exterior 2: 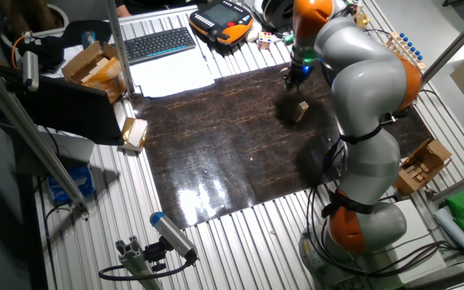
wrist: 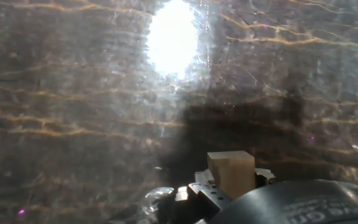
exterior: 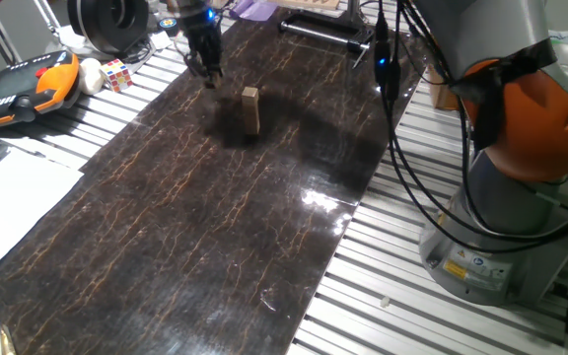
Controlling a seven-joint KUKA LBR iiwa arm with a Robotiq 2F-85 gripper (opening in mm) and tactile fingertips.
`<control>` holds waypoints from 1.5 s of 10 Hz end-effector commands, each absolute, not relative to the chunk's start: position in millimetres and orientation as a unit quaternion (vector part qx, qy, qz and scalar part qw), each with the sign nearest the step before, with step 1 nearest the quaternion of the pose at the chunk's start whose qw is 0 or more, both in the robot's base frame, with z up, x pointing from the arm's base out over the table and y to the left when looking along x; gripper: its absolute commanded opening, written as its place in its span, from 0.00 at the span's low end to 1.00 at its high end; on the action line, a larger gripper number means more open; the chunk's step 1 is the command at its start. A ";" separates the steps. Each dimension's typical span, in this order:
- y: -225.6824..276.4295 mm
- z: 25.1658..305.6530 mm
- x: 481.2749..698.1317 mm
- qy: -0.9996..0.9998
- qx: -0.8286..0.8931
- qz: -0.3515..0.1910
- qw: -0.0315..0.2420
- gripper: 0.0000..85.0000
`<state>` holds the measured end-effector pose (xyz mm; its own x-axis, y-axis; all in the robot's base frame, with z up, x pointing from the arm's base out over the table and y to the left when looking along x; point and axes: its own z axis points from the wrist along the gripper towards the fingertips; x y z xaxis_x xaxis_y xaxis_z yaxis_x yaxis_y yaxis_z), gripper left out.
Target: Stack the blocks in a vertical line of five
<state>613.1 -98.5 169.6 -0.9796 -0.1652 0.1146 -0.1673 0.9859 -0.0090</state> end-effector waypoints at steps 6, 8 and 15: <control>-107.6 179.7 583.1 -0.994 0.094 0.012 0.056 0.02; -105.3 181.5 571.9 -0.994 0.095 0.016 0.054 0.02; -113.4 171.8 549.5 -0.992 0.113 0.032 0.043 0.02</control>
